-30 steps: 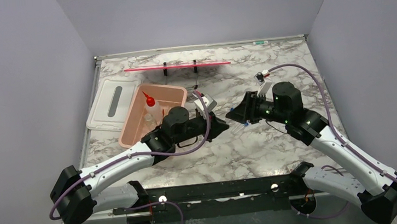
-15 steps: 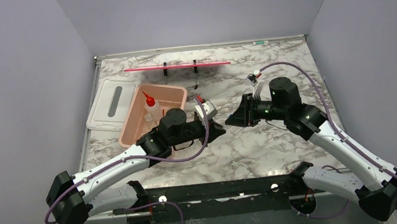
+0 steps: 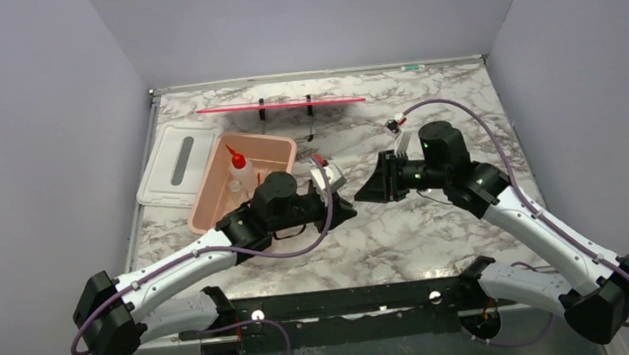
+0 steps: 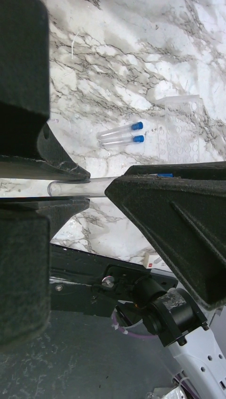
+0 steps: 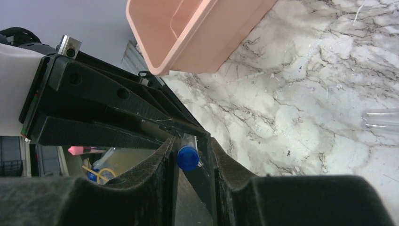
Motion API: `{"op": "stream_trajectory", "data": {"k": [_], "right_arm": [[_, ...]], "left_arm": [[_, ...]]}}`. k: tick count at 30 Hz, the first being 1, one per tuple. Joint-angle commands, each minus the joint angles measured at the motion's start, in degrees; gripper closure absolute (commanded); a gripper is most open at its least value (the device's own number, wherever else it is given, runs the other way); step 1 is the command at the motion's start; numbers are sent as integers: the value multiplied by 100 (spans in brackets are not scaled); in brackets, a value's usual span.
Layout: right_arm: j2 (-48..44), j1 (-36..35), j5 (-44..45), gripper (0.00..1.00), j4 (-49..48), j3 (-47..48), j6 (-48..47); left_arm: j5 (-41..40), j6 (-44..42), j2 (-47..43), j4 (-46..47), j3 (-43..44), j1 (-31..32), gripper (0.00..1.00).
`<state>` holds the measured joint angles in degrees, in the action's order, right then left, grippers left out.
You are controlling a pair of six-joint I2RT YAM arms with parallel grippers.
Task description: Organize the chemistry lab equipment
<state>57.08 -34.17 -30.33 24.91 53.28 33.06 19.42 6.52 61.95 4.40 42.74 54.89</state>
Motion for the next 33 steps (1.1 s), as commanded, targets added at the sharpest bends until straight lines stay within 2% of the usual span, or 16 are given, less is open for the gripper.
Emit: {"op": "stream_trajectory", "data": {"k": [1, 6, 10, 13, 14, 17, 22, 28, 33], "right_arm": [[79, -10, -214, 71, -120, 133, -89], [57, -10, -296, 85, -152, 90, -97], [14, -13, 282, 87, 25, 143, -167], [42, -11, 1369, 88, 357, 260, -362], [56, -10, 1839, 88, 434, 266, -430], [179, -10, 3473, 88, 568, 233, -544], [606, -11, 5757, 88, 182, 28, -574], [1403, -13, 6296, 88, -1005, -265, -966], [1981, 17, 6399, 88, -1394, -297, -1004]], "left_arm": [[231, -71, -40, -19, 257, 30, 95], [54, -51, -45, -89, 274, 30, 92], [-544, 151, -114, -238, 353, 30, 54], [-1418, 352, -285, -427, 407, 30, 37], [-1761, 431, -353, -573, 409, 30, 34], [-2560, 588, -560, -738, 427, 30, 31], [-2737, 700, -821, -734, 432, 30, 28], [-2654, 673, -844, -799, 476, 30, 28], [-2634, 623, -851, -759, 403, 30, 27]]}}
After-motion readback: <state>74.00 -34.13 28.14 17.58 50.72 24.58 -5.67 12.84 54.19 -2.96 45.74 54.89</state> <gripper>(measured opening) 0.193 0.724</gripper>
